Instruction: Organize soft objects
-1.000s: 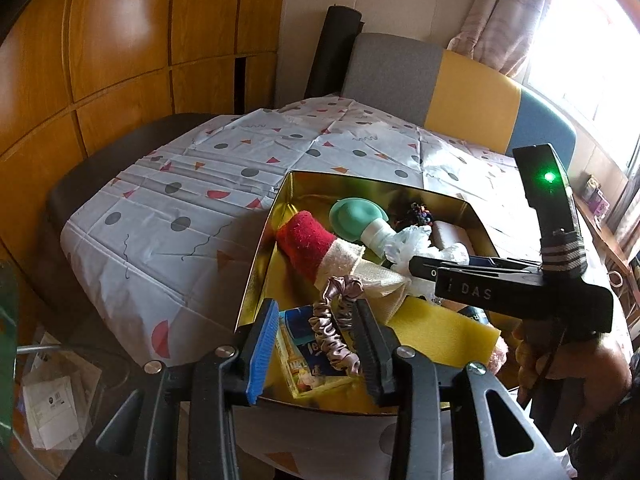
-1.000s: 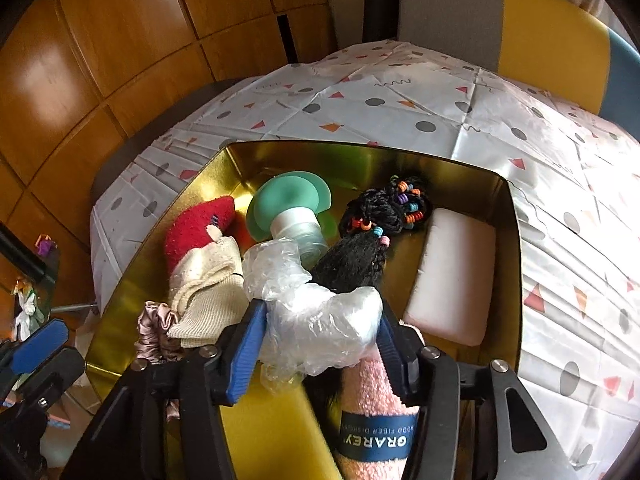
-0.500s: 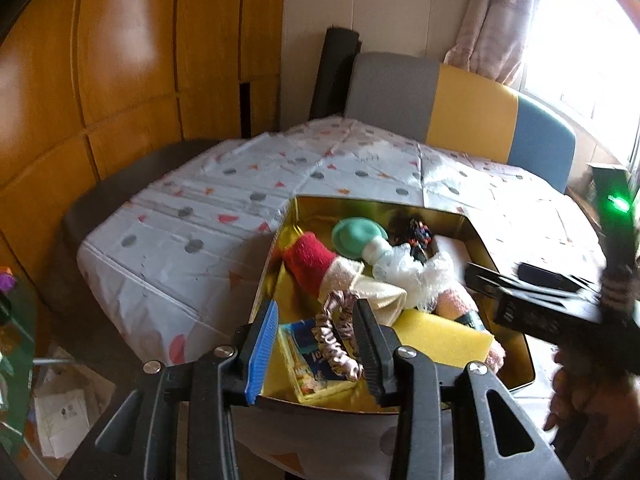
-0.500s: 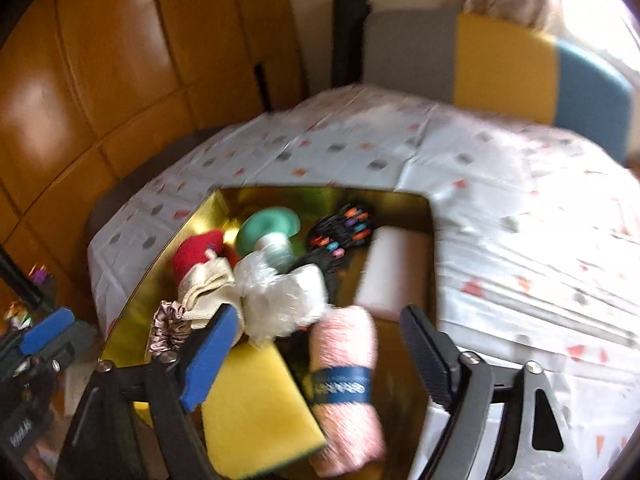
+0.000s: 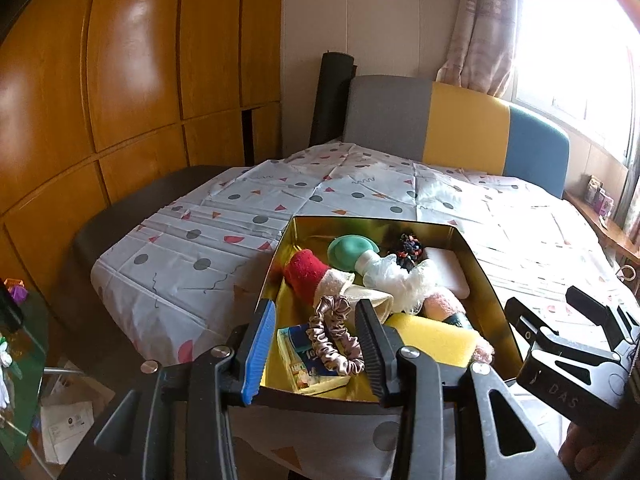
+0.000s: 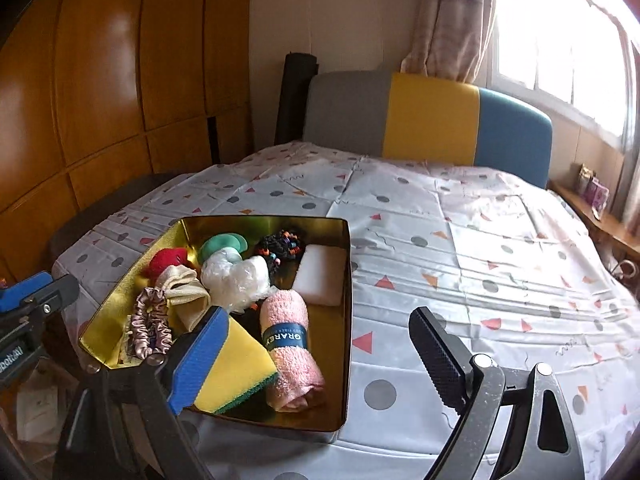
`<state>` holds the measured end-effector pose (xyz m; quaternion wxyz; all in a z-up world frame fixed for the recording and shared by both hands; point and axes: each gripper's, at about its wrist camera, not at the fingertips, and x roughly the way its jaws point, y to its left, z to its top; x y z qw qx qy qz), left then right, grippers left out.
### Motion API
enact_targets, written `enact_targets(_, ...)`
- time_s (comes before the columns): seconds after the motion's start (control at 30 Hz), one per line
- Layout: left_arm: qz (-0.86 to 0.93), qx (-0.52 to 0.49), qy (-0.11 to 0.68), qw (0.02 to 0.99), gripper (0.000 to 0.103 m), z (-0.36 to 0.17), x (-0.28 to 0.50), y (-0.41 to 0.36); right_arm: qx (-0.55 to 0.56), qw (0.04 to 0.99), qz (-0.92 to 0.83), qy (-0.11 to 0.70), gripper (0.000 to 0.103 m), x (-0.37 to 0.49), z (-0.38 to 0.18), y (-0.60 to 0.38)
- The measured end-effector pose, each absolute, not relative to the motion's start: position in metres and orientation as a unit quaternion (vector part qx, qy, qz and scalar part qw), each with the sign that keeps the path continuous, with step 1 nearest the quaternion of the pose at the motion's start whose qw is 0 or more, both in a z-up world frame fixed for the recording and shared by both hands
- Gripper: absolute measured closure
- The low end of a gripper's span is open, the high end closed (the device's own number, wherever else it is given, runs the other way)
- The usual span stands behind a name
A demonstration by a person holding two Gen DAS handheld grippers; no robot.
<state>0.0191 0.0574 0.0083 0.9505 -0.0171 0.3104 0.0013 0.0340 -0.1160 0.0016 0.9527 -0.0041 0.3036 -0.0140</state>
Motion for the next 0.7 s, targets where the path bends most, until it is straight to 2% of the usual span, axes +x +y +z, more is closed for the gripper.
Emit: enact_targets(0.7,0.004,-0.019,0.313,0.949,0.062,0.0084,0.0167,0.0594,-0.007,0.956,-0.006,0.294,0.009,0.0257,0.0055,-0.1082)
